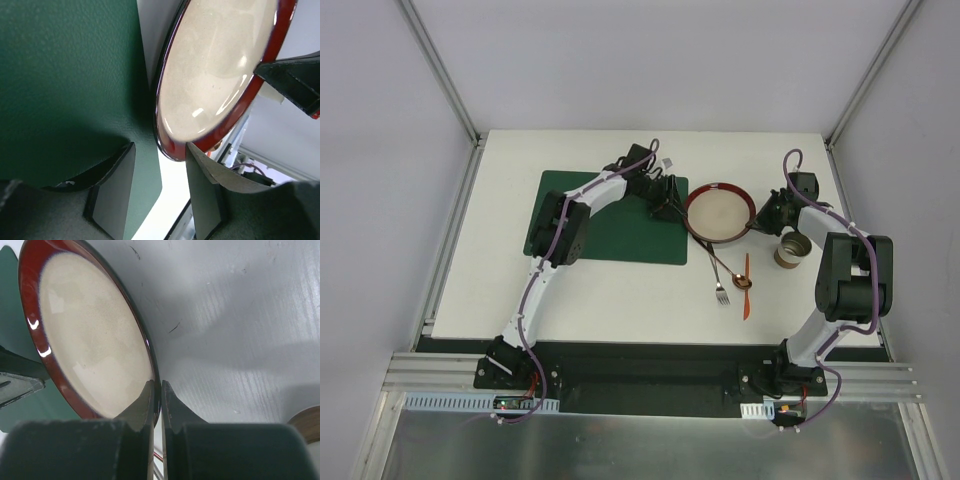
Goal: Set the dinner table for one person
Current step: Place the plate on the napkin.
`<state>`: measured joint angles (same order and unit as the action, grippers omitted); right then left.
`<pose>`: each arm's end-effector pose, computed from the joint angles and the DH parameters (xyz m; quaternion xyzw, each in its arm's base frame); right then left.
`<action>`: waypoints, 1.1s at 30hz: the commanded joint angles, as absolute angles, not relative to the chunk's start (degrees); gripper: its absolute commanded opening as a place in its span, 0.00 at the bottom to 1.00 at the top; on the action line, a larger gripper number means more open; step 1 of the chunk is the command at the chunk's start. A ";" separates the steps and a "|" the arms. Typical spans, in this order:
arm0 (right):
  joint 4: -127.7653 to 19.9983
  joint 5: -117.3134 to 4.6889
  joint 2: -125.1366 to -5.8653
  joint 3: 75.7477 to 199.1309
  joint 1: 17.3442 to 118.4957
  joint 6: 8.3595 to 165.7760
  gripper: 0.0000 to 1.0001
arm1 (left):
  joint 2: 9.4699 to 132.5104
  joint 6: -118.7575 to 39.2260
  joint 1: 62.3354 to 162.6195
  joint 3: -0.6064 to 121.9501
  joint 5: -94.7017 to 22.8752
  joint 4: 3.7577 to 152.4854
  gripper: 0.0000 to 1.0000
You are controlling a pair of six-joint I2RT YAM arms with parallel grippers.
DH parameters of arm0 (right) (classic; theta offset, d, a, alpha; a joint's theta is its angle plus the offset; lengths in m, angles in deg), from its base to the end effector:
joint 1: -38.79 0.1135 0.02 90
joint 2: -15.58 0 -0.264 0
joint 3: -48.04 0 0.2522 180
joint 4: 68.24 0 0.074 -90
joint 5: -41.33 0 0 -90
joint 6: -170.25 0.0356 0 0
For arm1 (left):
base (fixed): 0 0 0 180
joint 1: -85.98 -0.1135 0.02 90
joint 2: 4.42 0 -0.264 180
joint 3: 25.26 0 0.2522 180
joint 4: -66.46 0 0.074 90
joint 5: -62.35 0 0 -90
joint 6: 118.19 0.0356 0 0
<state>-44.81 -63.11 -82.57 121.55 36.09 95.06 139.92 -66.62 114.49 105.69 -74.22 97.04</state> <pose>0.3592 -0.0081 0.1890 0.0966 0.9224 0.1541 0.3406 0.4716 -0.2856 0.1406 0.0809 0.8556 -0.5016 0.0989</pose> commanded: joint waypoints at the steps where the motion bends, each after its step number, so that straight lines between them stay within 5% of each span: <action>1: -44.63 -64.23 -82.86 122.54 35.98 93.35 0.00 | 142.53 -68.17 114.63 109.44 -76.78 96.84 0.45; 21: -44.55 -65.02 -82.68 121.92 35.98 93.00 0.00 | 149.83 -74.42 115.16 113.92 -79.33 91.65 0.40; 24: -44.72 -65.11 -83.03 121.92 35.98 93.09 0.00 | 149.92 -74.42 115.16 113.57 -79.51 91.39 0.29; 27: -44.90 -65.19 -83.12 121.92 35.98 93.09 0.00 | 150.01 -74.77 115.16 113.48 -79.60 91.21 0.03; 33: -44.99 -65.02 -83.03 122.10 35.98 93.09 0.00 | 149.92 -75.12 115.16 112.78 -80.12 90.60 0.00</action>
<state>-45.31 -63.79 -83.22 121.57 35.53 94.95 148.59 -75.41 114.10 113.01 -81.63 91.69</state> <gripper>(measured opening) 0.046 0.039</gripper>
